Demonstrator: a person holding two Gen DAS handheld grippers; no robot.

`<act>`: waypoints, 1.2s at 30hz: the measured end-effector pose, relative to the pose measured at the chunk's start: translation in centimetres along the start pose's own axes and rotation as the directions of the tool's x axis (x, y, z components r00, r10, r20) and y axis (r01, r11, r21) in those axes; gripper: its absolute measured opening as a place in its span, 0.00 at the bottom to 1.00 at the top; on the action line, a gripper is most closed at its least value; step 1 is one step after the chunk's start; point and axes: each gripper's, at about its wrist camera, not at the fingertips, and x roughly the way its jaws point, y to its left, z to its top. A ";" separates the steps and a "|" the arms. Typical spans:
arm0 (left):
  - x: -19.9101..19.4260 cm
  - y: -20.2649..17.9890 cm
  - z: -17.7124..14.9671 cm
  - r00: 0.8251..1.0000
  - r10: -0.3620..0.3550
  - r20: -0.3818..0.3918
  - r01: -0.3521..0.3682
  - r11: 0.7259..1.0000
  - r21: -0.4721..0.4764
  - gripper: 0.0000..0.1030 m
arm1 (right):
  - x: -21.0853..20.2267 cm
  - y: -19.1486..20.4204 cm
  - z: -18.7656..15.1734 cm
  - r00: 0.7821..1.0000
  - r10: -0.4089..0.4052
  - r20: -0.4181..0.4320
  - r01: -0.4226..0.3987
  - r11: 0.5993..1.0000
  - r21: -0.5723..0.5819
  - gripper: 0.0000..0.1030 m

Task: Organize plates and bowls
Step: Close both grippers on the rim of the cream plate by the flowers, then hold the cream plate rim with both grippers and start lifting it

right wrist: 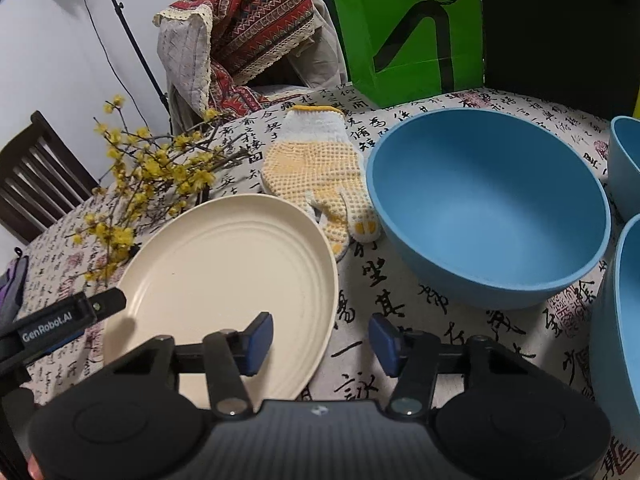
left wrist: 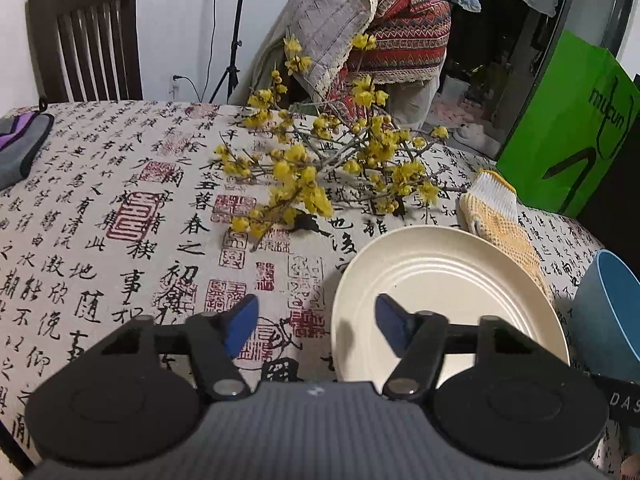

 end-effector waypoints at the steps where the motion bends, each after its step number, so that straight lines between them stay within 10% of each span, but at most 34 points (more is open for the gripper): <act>1: 0.1 0.1 0.0 1.000 -0.005 -0.004 0.005 1.000 -0.001 0.56 | 0.2 0.0 0.0 1.000 -0.007 0.001 0.007 1.000 -0.002 0.48; 18: 0.8 0.1 -0.6 0.997 -0.073 -0.028 0.074 0.997 0.016 0.15 | 1.1 0.6 -0.2 1.000 -0.014 0.019 0.015 0.997 -0.070 0.15; 36: -0.5 -1.1 -1.2 0.999 -0.017 0.045 0.013 0.995 0.094 0.15 | -0.7 2.1 -1.5 0.996 0.012 0.086 0.011 0.968 -0.252 0.15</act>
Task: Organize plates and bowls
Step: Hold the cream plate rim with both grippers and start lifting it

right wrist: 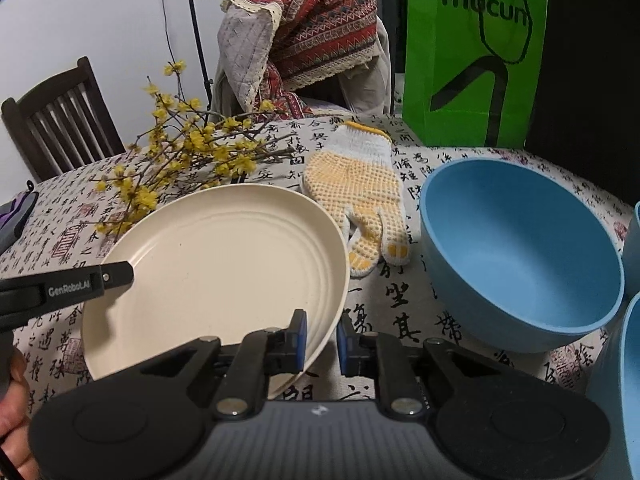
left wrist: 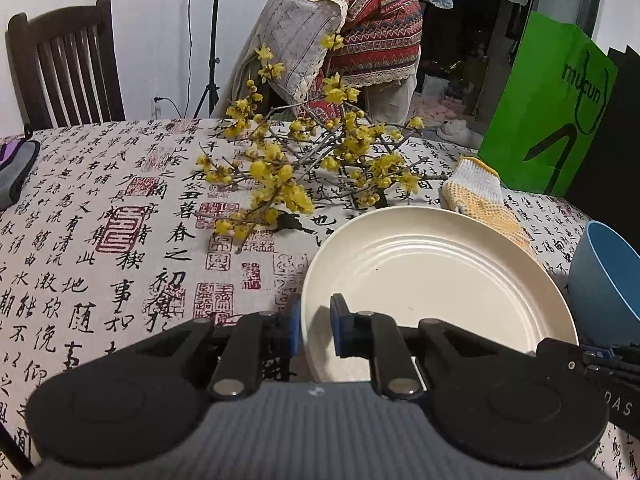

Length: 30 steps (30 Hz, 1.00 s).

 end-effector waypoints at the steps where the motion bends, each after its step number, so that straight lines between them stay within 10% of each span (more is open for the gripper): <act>1: -0.1 -0.1 0.0 1.000 0.001 0.004 -0.001 1.000 0.002 0.15 | 0.0 -0.1 0.0 1.000 0.001 0.002 -0.001 1.000 -0.001 0.15; 30: -5.1 -1.3 -1.2 0.995 0.056 0.080 -0.059 0.998 0.029 0.12 | -3.9 -1.6 -1.5 0.996 0.071 0.044 -0.074 0.995 0.069 0.14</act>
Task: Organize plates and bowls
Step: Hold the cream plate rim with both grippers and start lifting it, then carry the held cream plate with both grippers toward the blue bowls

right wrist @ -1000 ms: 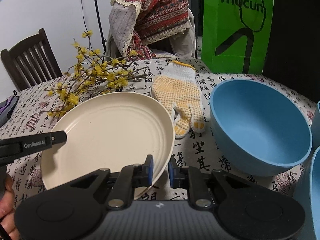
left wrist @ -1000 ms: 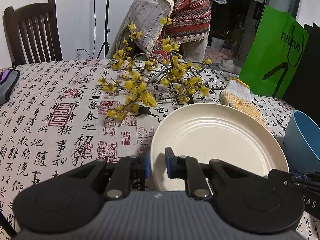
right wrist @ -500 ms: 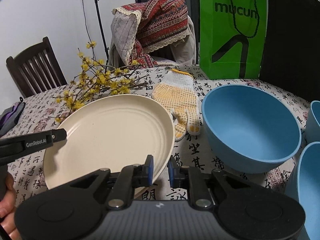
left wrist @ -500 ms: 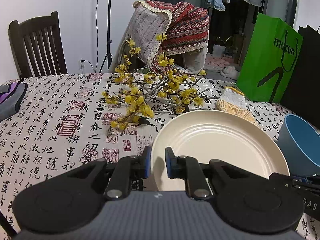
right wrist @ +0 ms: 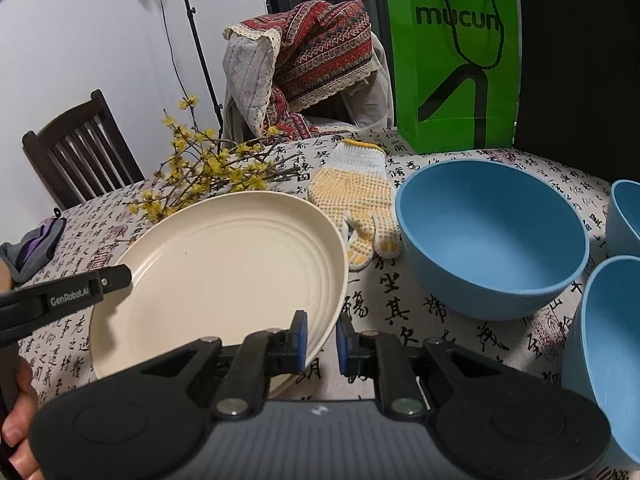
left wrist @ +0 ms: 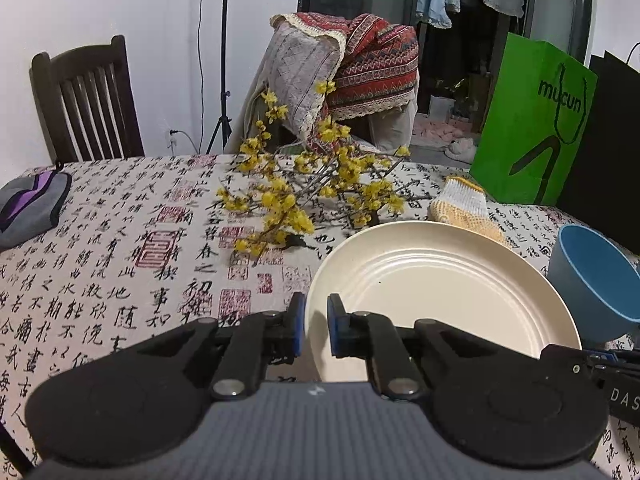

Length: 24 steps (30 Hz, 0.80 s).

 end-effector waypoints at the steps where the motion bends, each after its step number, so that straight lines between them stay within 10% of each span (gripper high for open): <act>1: 0.2 0.1 -0.1 1.000 0.002 -0.006 -0.002 1.000 -0.003 0.12 | 0.1 0.1 -0.1 1.000 0.000 -0.004 0.000 1.000 -0.001 0.14; 24: 3.9 1.5 -1.7 0.992 -0.072 -0.104 0.063 0.995 -0.082 0.15 | 3.0 -0.2 -0.9 0.996 -0.029 -0.081 0.028 1.000 -0.008 0.12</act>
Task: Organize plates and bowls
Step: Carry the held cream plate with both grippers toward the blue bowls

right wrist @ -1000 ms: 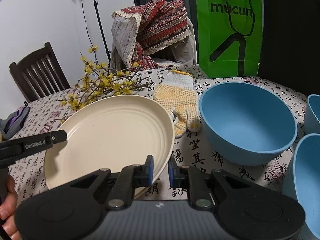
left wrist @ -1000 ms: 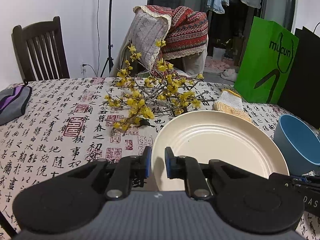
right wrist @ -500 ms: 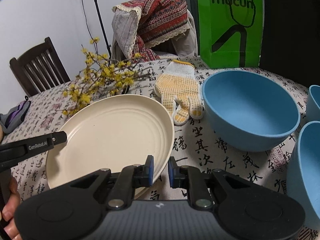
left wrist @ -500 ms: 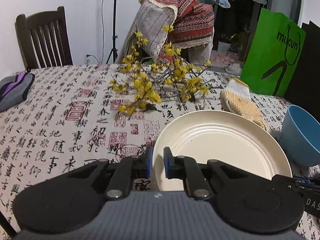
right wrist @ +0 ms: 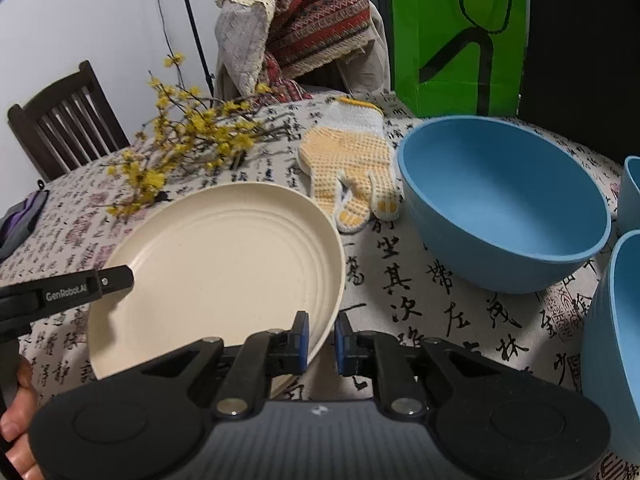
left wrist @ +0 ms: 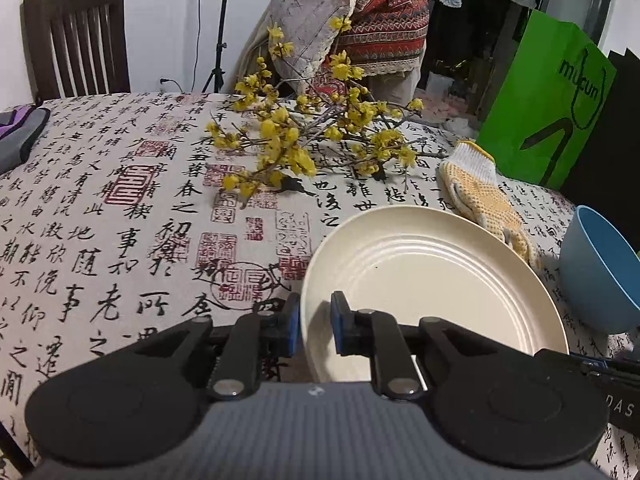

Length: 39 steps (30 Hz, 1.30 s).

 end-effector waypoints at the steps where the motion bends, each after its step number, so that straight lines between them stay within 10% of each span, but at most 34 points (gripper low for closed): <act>1: 0.0 -0.2 0.0 1.000 0.007 0.004 -0.007 1.000 0.008 0.15 | 0.0 0.0 0.0 1.000 0.000 0.000 0.000 1.000 0.000 0.12; 39: -10.3 0.2 -1.3 0.988 0.006 0.157 -0.010 1.000 0.021 0.14 | -7.9 1.0 -2.3 0.990 0.082 0.113 -0.082 0.997 -0.008 0.13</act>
